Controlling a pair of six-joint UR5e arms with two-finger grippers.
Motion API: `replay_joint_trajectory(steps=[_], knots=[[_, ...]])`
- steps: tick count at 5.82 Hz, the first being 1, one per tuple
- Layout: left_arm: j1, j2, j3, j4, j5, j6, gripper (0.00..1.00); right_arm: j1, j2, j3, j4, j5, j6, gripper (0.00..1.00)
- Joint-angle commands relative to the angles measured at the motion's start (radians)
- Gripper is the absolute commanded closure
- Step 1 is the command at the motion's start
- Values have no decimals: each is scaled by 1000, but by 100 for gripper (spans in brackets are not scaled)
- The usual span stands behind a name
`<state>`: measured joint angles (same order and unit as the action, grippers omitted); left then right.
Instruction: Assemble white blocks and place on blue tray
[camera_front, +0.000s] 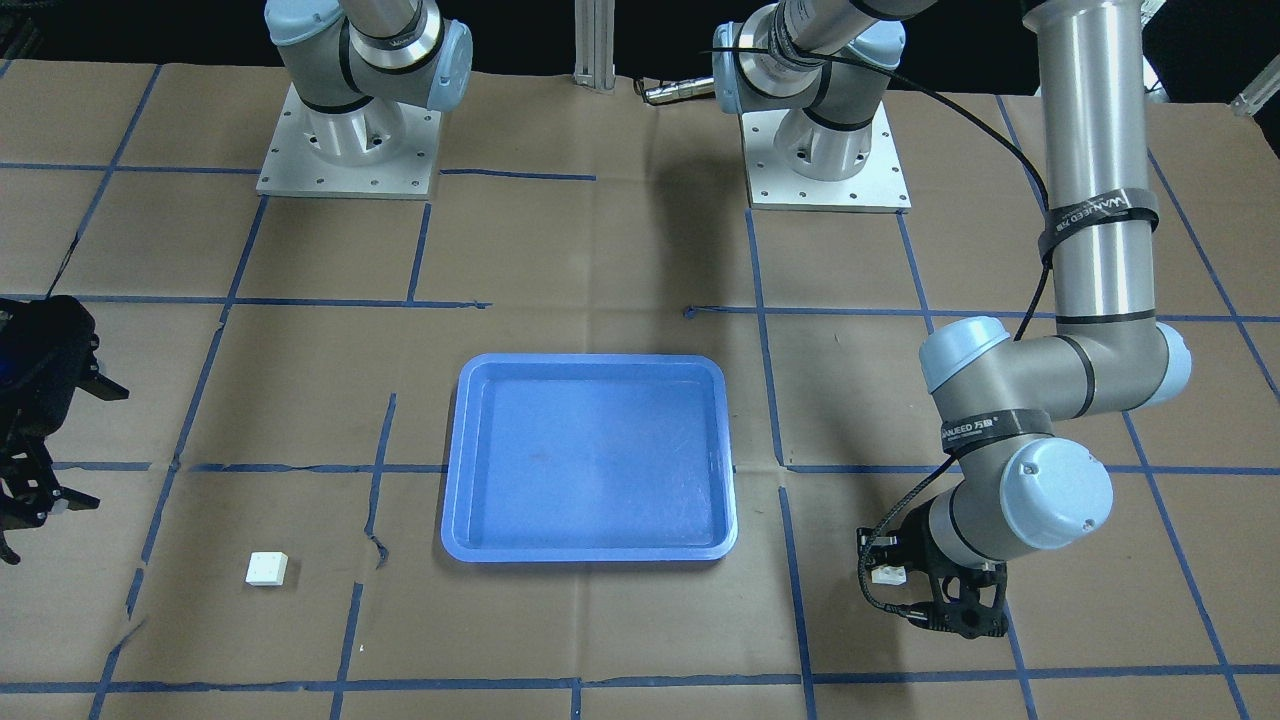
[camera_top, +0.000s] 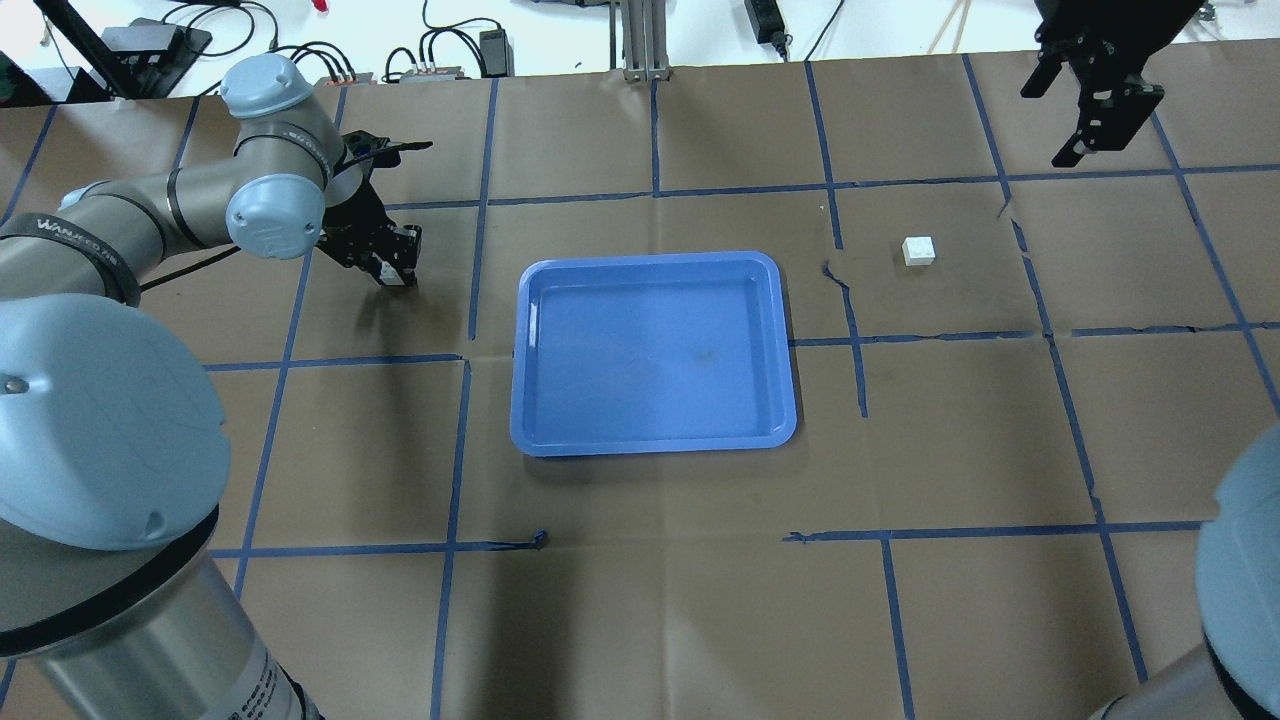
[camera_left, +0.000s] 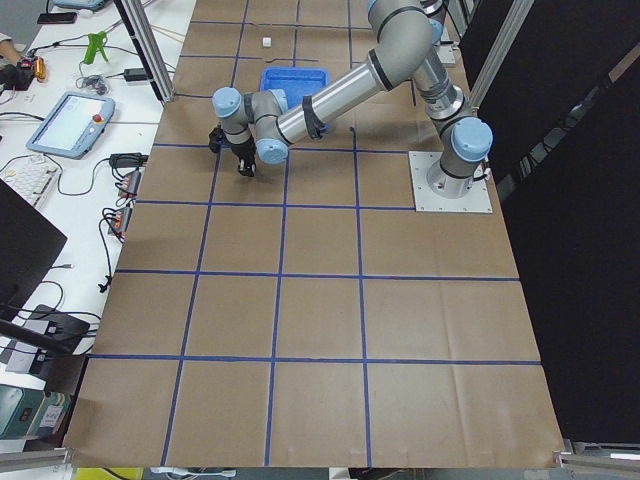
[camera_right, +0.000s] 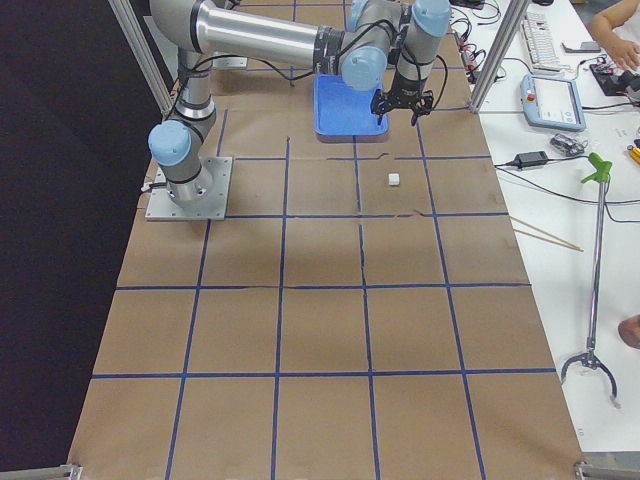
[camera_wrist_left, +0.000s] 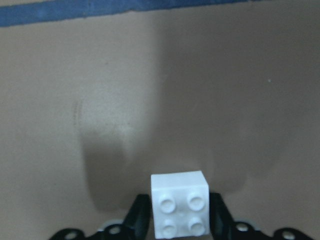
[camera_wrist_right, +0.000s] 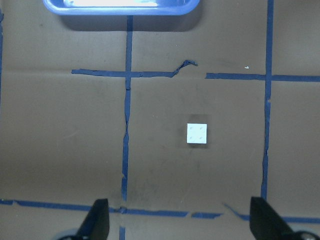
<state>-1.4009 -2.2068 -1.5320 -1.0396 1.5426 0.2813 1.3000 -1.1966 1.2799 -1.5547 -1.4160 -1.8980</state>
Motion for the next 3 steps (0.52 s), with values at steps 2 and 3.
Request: replay_joint_trajectory(steps=[2, 3], knots=[[-80, 62, -29, -4, -1, 569, 93, -34, 20, 158, -164, 170, -38, 0], [-125, 114, -51, -2, -4, 828, 89, -72, 20, 246, -258, 245, -47, 0]])
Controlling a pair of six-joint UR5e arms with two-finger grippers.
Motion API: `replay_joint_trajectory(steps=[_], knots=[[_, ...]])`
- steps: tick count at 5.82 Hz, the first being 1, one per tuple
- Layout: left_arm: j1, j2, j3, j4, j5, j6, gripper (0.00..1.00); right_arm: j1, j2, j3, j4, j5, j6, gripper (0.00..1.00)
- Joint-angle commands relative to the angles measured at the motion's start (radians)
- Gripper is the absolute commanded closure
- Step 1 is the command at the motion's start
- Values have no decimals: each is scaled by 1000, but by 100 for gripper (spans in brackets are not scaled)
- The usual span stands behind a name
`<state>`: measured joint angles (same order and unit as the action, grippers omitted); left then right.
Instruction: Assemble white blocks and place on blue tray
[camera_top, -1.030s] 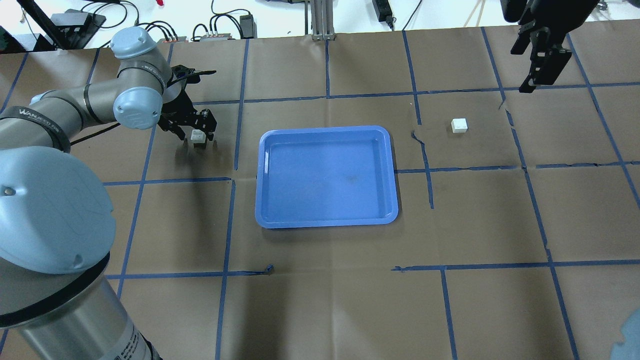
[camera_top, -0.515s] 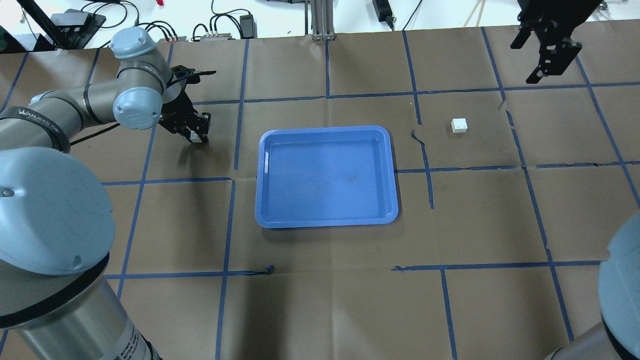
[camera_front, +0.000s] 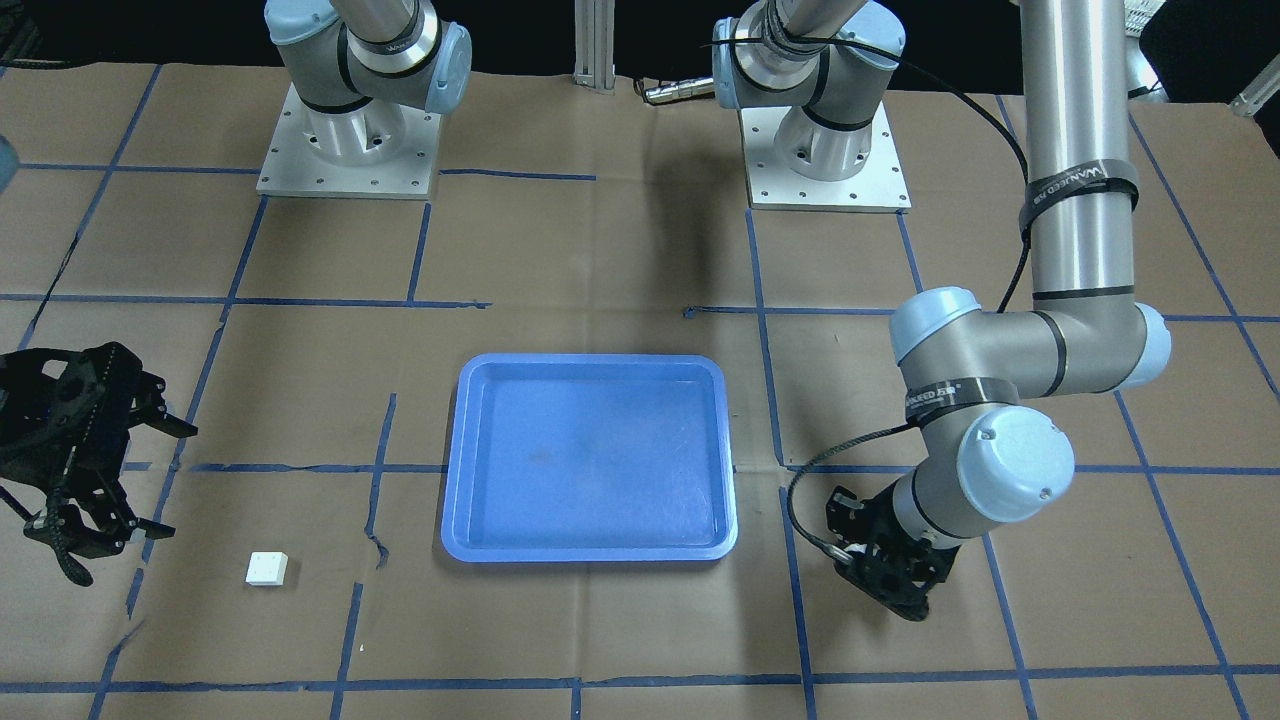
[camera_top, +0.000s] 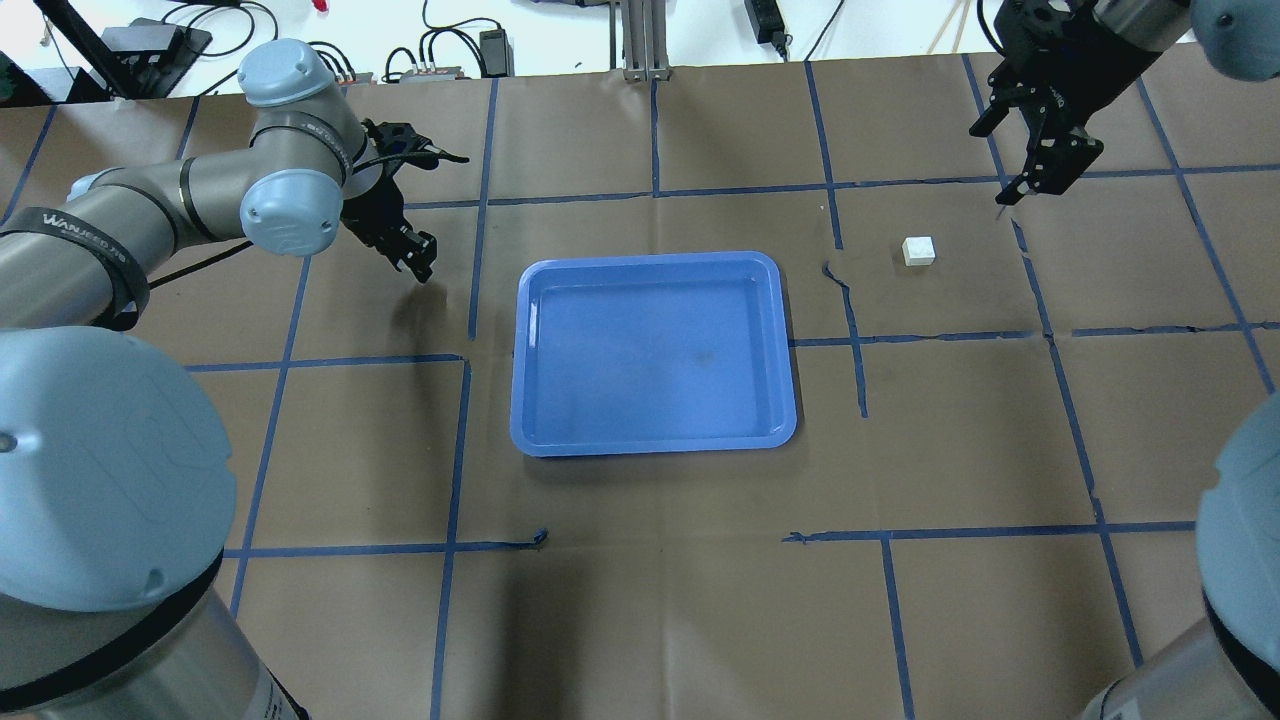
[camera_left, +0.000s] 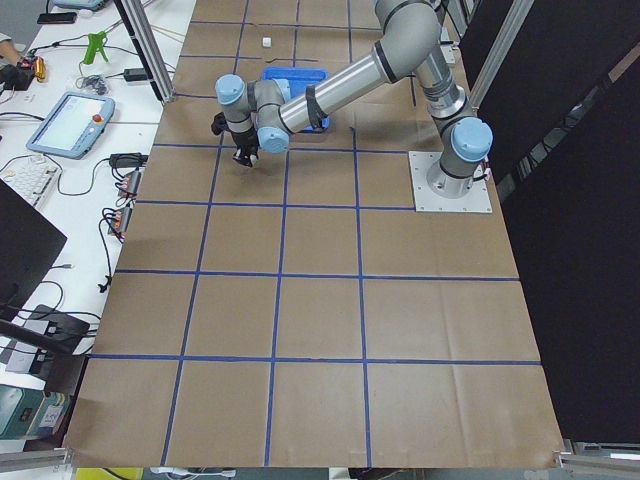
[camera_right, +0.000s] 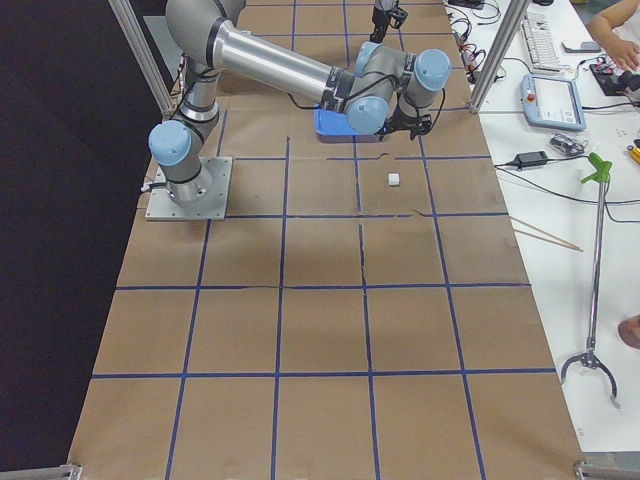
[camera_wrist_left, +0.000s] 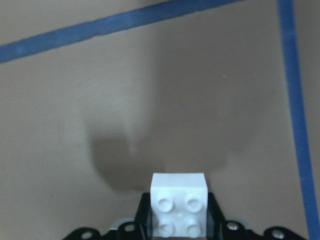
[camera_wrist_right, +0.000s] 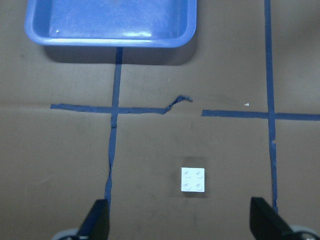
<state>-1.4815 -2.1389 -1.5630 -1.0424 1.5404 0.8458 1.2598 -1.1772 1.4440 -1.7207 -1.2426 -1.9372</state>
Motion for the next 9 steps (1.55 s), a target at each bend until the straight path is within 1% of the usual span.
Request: replay_joint_trajectory(steps=[1, 2, 3, 4, 5, 6, 7, 8, 9], knots=[[-103, 80, -52, -4, 0, 344, 89, -49, 16, 138, -146, 113, -17, 0], [-190, 109, -78, 13, -3, 433, 89, -49, 71, 156, -208, 150, -60, 0], [-268, 117, -86, 10, 0, 440, 89, -51, 130, 156, -256, 159, -96, 0], [-358, 106, -106, 84, 6, 421, 88, -54, 169, 156, -292, 161, -100, 0], [-399, 99, -123, 110, 3, 368, 85, -59, 188, 156, -296, 161, -108, 0], [-457, 73, -140, 126, 6, 354, 82, -63, 212, 156, -301, 161, -135, 0], [-468, 21, -140, 151, 4, 352, 82, -65, 226, 156, -301, 161, -138, 0], [-480, 4, -141, 185, 7, 352, 81, -65, 231, 156, -301, 161, -138, 0], [-481, 2, -144, 185, 7, 352, 52, -65, 232, 156, -301, 161, -138, 0]])
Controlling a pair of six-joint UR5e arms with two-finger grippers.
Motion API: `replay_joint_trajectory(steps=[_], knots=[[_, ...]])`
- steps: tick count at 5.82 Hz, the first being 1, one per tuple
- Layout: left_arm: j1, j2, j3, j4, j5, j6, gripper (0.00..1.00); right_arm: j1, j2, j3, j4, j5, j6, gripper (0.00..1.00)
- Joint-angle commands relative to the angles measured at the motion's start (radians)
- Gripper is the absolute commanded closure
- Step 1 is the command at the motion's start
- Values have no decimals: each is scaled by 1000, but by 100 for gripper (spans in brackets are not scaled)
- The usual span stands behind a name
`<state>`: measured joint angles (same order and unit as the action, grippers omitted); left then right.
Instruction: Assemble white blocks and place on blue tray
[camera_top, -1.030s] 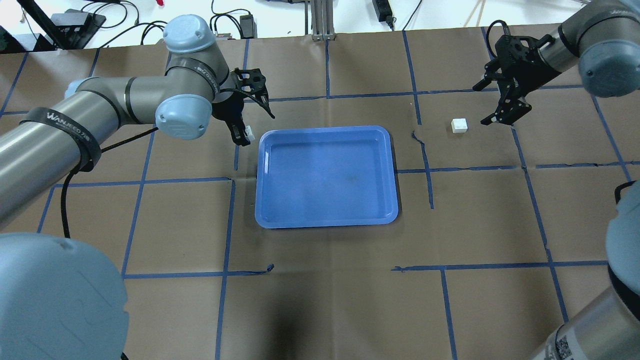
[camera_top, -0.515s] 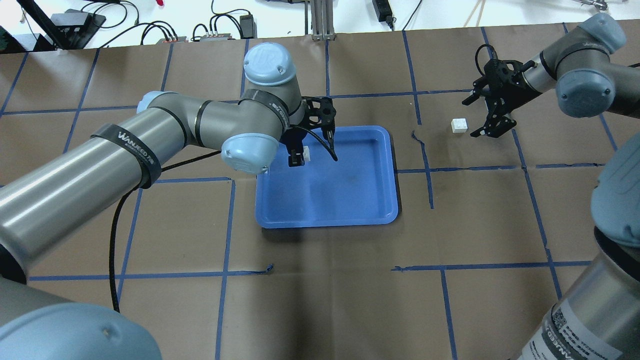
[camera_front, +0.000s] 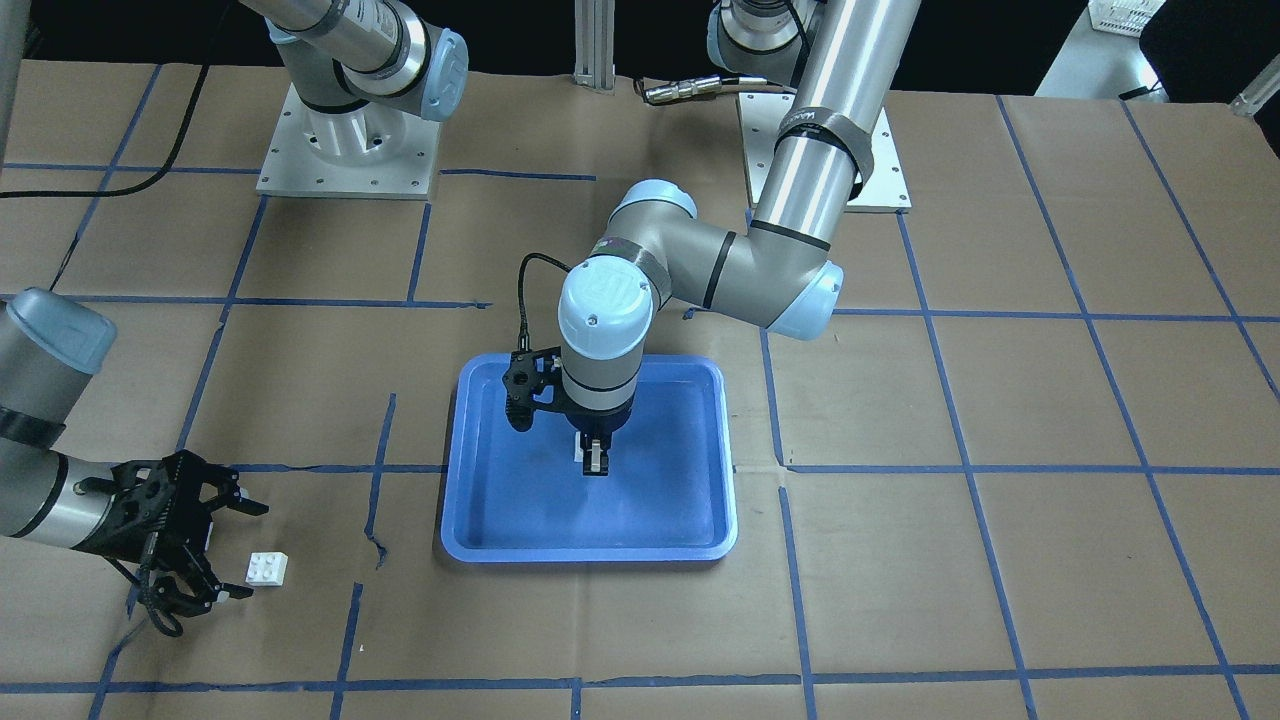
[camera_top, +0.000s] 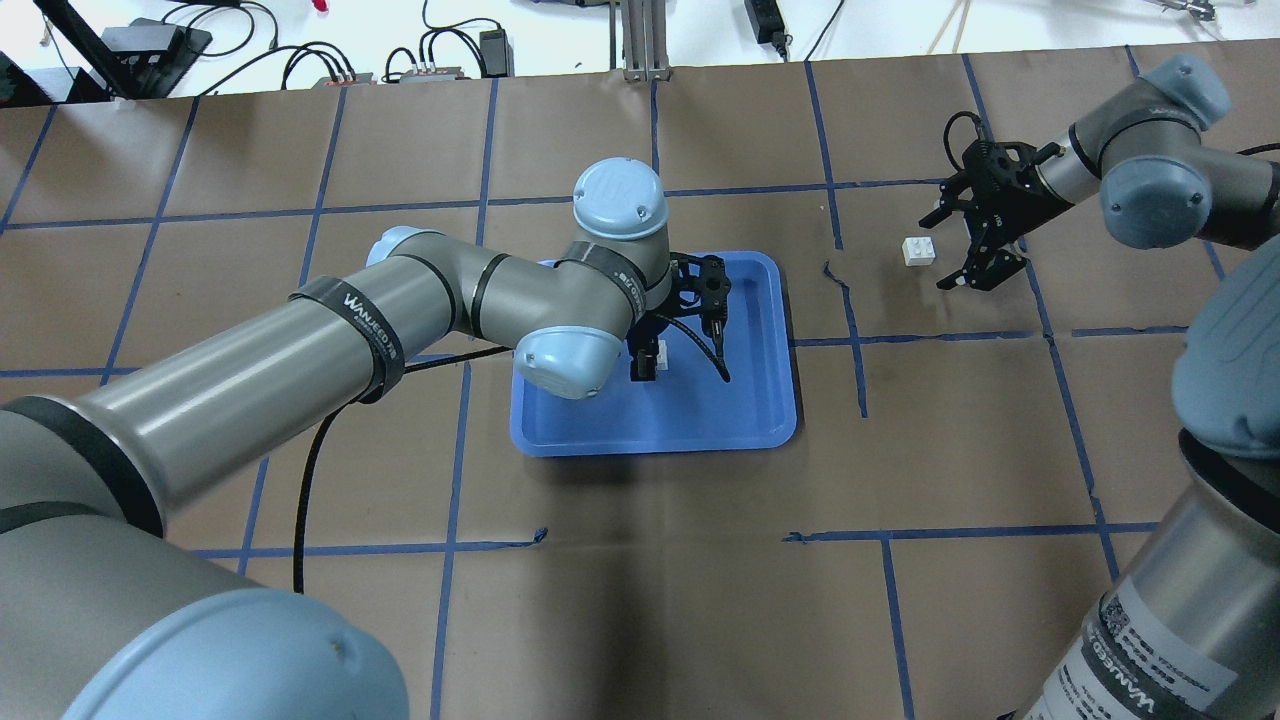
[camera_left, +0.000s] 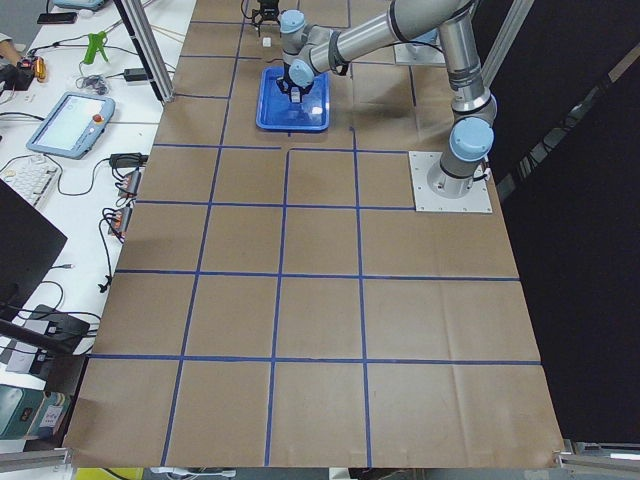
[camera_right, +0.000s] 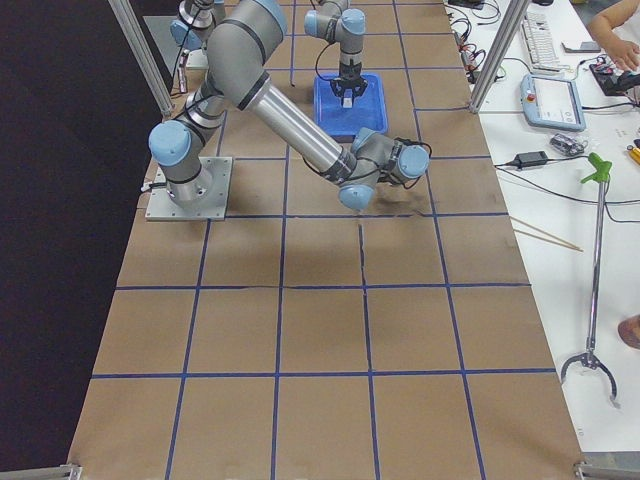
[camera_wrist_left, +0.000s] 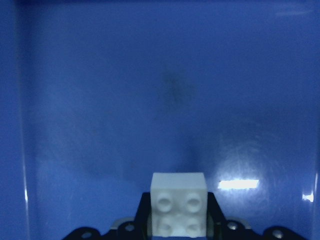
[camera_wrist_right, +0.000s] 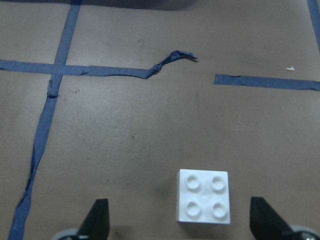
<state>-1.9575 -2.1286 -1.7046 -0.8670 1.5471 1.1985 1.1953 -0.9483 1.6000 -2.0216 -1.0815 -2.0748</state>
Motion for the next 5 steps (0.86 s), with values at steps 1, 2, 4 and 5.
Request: replay_joint_trajectory(steps=[1, 2, 4, 5], knots=[[-4, 7, -3, 10, -4, -1, 2, 0, 14, 0, 0, 0, 1, 2], [-4, 16, -3, 6, -2, -1, 1, 0, 19, -8, 0, 0, 7, 9], [5, 123, 5, -6, 7, -43, 1, 0, 16, -14, 0, 0, 10, 36], [44, 194, 40, -115, 5, -100, 1, 0, 14, -14, 0, 0, 10, 47]])
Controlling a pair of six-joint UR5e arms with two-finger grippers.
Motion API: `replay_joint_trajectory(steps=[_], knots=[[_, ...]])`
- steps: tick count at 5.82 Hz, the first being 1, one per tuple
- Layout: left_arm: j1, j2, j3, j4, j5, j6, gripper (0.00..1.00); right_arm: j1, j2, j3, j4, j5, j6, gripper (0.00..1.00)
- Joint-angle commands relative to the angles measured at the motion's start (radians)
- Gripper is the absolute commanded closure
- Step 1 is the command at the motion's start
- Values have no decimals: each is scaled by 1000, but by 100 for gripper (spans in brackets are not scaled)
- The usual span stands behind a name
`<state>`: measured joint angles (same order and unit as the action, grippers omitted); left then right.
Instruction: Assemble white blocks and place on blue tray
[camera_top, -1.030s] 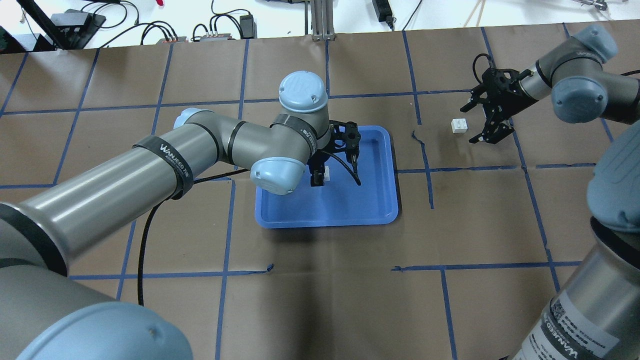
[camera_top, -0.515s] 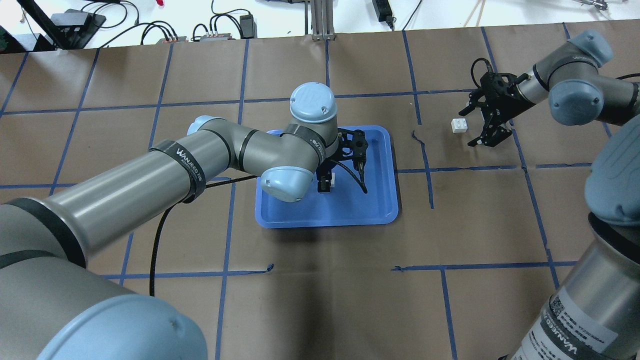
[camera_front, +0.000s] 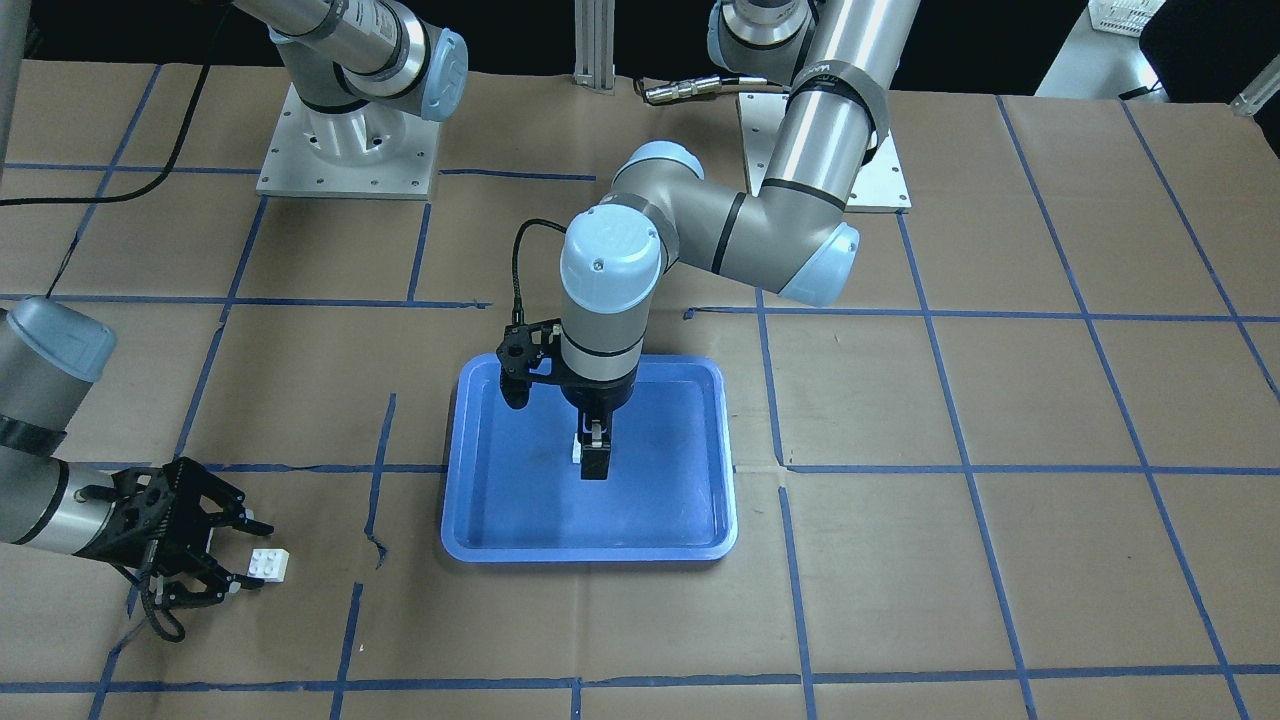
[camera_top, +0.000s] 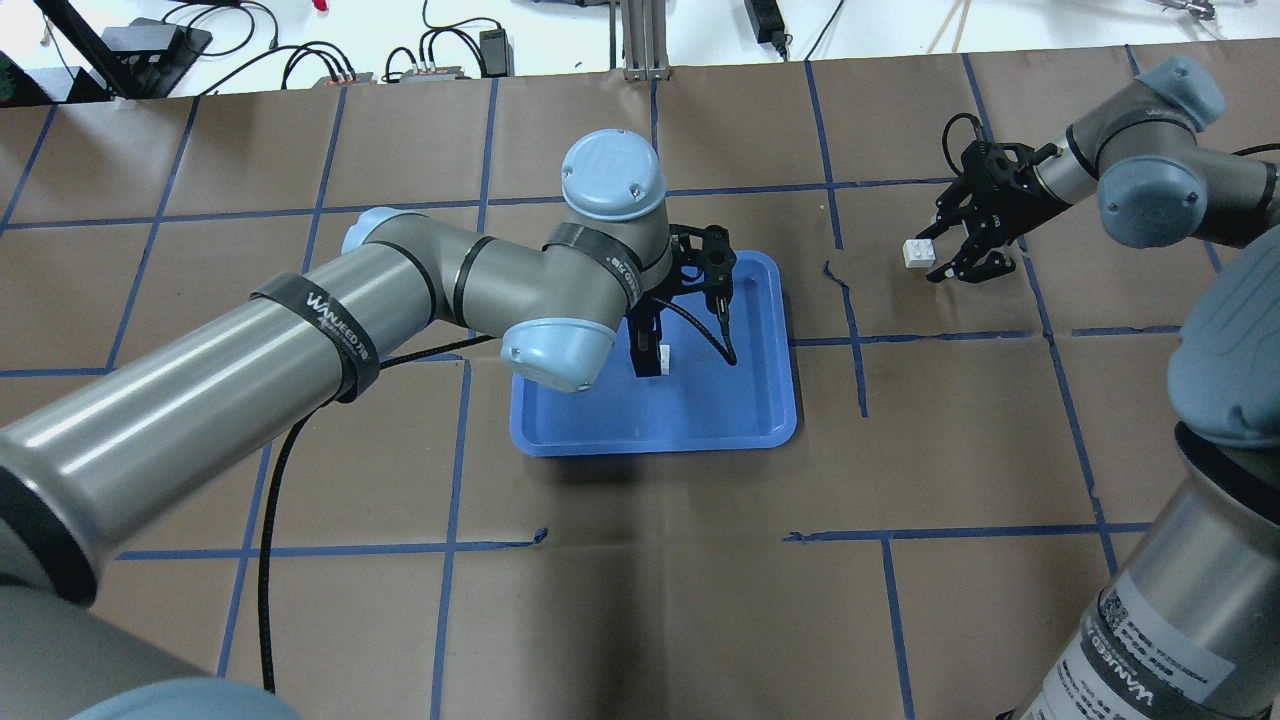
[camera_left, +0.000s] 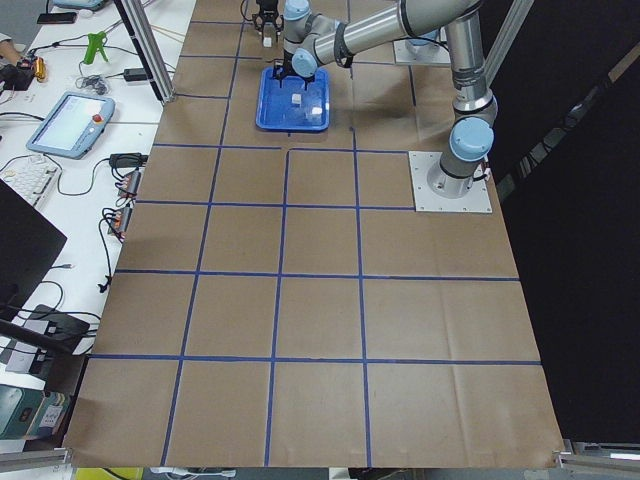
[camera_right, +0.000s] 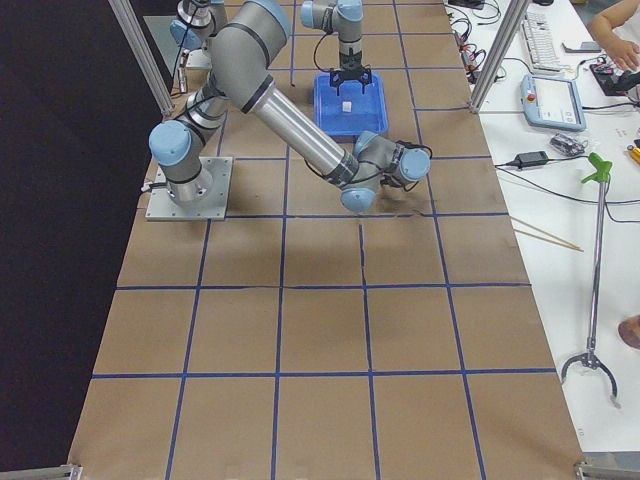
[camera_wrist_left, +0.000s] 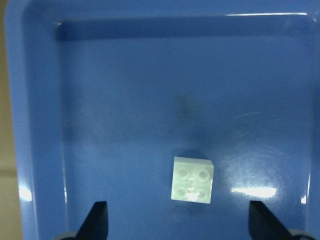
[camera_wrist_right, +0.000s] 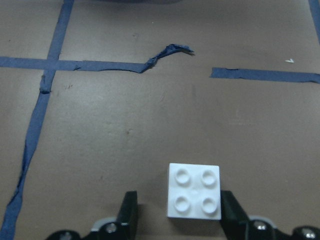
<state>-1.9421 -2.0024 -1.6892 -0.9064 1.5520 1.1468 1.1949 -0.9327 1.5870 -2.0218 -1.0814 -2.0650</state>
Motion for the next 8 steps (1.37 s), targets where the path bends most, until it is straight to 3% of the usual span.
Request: replay_joint_trajectory(steps=[1, 3, 4, 6, 7, 8], knots=[[38, 136, 80, -236, -3, -77, 1, 0, -3, -5, 0, 0, 2, 57], [76, 203, 176, -425, 0, -404, 1, 0, -5, -7, 0, 0, 0, 72], [133, 241, 148, -439, 2, -622, 1, 0, -5, -7, 0, 0, 0, 76], [277, 348, 146, -474, 7, -816, 1, 2, -43, -47, 12, -6, 31, 76], [297, 391, 167, -594, 10, -897, 1, 6, -81, -71, 64, -14, 37, 76], [333, 421, 178, -614, 8, -1003, 1, 12, -130, -67, 110, -9, 37, 76]])
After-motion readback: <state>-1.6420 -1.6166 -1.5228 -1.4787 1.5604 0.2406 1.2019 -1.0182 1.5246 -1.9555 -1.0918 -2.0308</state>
